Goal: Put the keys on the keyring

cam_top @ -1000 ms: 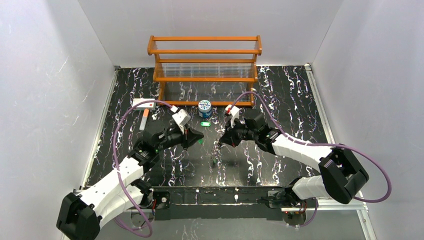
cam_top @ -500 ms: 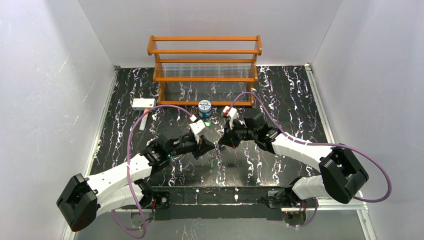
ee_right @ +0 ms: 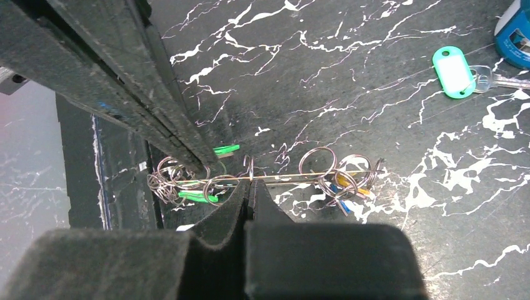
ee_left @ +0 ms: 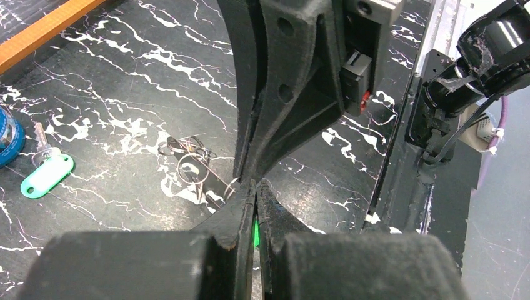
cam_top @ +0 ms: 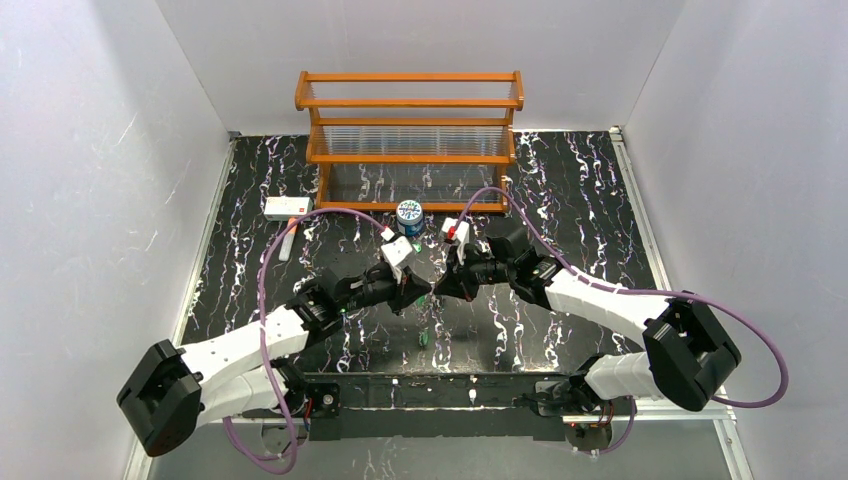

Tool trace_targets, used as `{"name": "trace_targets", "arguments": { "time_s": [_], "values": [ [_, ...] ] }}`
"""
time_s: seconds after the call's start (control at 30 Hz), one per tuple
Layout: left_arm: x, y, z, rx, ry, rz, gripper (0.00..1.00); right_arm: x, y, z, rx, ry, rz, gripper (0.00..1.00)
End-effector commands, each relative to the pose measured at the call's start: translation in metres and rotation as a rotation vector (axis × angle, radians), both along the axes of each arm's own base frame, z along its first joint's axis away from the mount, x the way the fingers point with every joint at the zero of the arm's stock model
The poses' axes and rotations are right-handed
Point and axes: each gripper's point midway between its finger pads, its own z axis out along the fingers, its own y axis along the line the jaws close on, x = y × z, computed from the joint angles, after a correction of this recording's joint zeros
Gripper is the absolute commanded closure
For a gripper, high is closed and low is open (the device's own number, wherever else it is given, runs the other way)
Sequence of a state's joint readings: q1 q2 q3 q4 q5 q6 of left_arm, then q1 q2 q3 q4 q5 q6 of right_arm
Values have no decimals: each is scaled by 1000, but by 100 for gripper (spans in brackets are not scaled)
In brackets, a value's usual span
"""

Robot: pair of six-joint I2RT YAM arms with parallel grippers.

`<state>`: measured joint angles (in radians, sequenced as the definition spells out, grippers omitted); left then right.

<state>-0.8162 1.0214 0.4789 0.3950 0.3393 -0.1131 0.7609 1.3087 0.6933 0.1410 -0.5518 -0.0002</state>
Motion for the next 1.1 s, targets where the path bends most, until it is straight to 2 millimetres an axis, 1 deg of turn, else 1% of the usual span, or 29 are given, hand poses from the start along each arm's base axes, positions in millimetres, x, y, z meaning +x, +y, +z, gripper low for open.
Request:
{"name": "trace_targets", "arguments": {
  "time_s": [0.0, 0.33, 0.57, 0.8, 1.07],
  "values": [
    [3, -4, 1, -14, -12, 11, 100, -5, 9, 28, 73, -73, 70, 99],
    [2, -6, -9, 3, 10, 7, 100, -8, 11, 31, 81, -71, 83, 99],
    [9, 0, -13, 16, 2, 59, 100, -11, 12, 33, 86, -71, 97, 99],
    [14, 8, -21, 27, 13, 120, 100, -14, 13, 33, 90, -62, 111, 99],
    [17, 15, -22, 17, 12, 171, 100, -15, 13, 34, 99, -58, 111, 99]
  ]
}}
